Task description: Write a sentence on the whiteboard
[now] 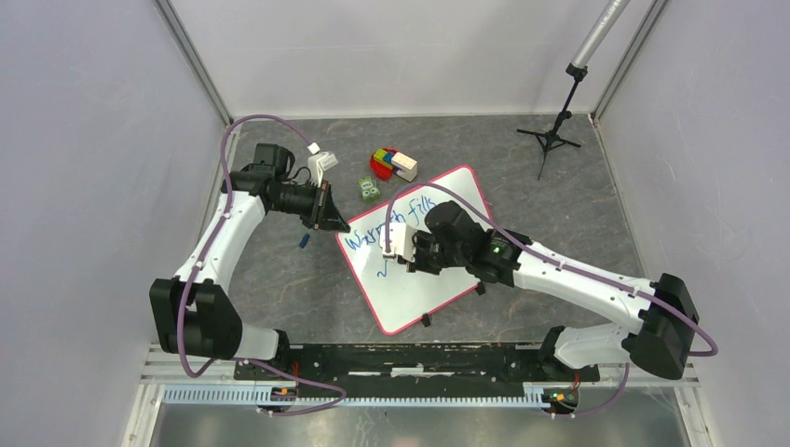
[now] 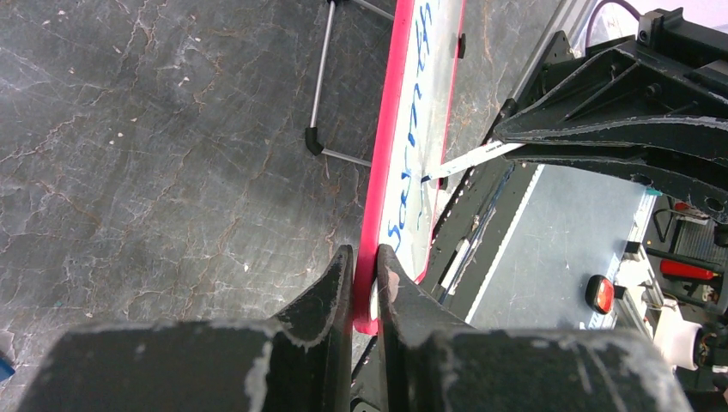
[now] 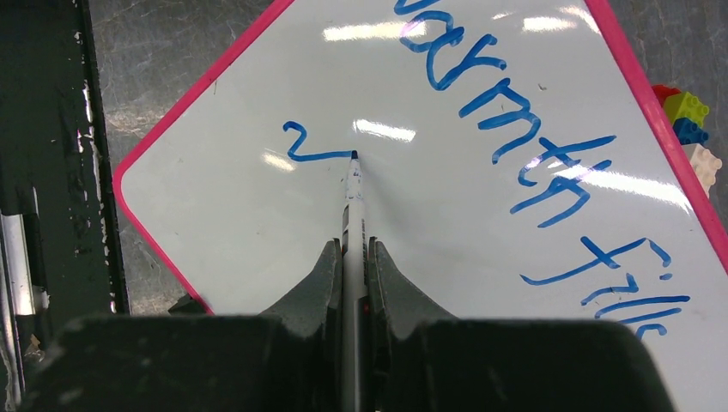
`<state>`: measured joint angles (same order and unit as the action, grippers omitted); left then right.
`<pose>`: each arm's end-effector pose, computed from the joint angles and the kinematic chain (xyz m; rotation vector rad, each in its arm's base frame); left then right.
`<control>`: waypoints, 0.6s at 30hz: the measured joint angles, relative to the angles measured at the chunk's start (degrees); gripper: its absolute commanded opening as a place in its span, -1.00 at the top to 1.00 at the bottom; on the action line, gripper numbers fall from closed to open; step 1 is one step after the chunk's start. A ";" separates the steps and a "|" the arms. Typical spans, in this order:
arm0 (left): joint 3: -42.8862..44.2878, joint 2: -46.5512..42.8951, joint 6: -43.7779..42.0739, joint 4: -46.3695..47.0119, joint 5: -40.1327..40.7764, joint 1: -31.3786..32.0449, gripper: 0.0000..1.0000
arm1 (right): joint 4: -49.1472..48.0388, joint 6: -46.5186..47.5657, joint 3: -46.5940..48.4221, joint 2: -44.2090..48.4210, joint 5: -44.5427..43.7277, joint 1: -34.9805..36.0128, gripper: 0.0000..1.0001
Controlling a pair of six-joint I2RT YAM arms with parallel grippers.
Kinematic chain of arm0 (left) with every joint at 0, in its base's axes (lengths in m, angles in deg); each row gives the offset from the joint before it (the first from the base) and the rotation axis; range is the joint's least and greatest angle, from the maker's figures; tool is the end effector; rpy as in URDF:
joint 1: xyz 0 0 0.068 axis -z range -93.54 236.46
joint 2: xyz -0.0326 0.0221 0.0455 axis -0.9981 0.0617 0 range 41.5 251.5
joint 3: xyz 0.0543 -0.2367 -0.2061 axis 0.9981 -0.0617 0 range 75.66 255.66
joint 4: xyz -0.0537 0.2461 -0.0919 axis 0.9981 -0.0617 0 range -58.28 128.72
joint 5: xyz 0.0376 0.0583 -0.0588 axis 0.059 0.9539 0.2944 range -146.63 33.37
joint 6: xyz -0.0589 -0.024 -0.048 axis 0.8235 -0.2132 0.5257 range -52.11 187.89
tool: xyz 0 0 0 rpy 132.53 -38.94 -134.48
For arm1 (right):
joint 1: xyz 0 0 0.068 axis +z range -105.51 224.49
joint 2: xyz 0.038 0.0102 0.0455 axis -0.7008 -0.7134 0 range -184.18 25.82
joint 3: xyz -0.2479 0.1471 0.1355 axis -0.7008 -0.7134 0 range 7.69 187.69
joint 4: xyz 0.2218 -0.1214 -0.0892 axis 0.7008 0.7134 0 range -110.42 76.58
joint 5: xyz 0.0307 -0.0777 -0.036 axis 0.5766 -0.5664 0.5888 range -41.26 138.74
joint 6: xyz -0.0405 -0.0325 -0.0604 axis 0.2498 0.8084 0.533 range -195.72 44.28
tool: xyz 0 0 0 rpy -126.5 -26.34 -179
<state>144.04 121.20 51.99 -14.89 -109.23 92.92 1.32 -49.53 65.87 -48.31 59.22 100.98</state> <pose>0.2646 -0.0849 0.3241 0.7264 2.3112 -1.1423 0.1584 0.2619 0.3145 -1.5685 1.6286 0.4899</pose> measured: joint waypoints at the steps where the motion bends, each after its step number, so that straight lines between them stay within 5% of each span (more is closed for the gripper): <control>1: 0.00 0.00 0.00 0.00 0.00 0.00 0.95 | 0.02 0.00 0.00 0.00 0.02 0.00 1.00; 18: 0.00 0.00 0.00 0.00 0.02 0.02 0.95 | 2.25 0.11 -4.24 0.79 3.10 2.71 1.00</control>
<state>144.04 121.20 51.99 -14.89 -109.20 92.94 3.57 -49.42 61.63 -47.52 62.33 103.69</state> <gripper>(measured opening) 0.174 0.146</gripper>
